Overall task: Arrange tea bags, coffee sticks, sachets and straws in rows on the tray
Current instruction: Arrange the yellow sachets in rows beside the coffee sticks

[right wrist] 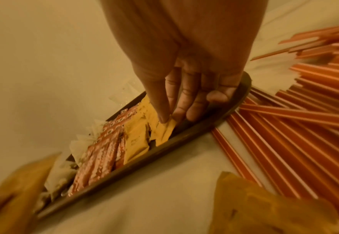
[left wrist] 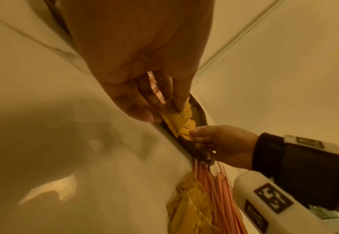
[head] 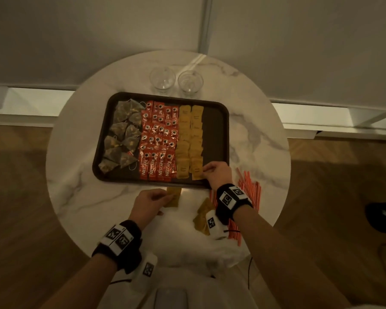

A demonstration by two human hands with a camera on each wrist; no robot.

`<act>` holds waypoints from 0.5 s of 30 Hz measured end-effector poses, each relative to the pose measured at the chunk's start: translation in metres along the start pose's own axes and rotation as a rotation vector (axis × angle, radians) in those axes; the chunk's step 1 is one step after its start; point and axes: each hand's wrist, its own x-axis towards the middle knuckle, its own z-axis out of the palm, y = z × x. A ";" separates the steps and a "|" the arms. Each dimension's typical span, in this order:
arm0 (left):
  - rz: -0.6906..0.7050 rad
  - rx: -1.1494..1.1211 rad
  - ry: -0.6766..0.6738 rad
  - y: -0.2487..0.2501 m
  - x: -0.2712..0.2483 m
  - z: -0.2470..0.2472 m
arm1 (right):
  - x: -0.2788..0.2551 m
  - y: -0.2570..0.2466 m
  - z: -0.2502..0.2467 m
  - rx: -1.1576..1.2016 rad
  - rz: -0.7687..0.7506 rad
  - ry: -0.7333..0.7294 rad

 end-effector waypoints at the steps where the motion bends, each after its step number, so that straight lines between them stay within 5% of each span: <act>1: 0.001 0.009 -0.004 0.002 0.002 0.001 | 0.002 0.001 0.001 -0.029 -0.002 0.000; 5: 0.023 0.075 -0.011 0.010 0.010 0.004 | 0.011 0.002 0.006 -0.187 -0.019 -0.014; 15: 0.323 0.418 -0.061 0.055 0.048 0.032 | 0.022 -0.003 0.004 -0.311 -0.058 -0.029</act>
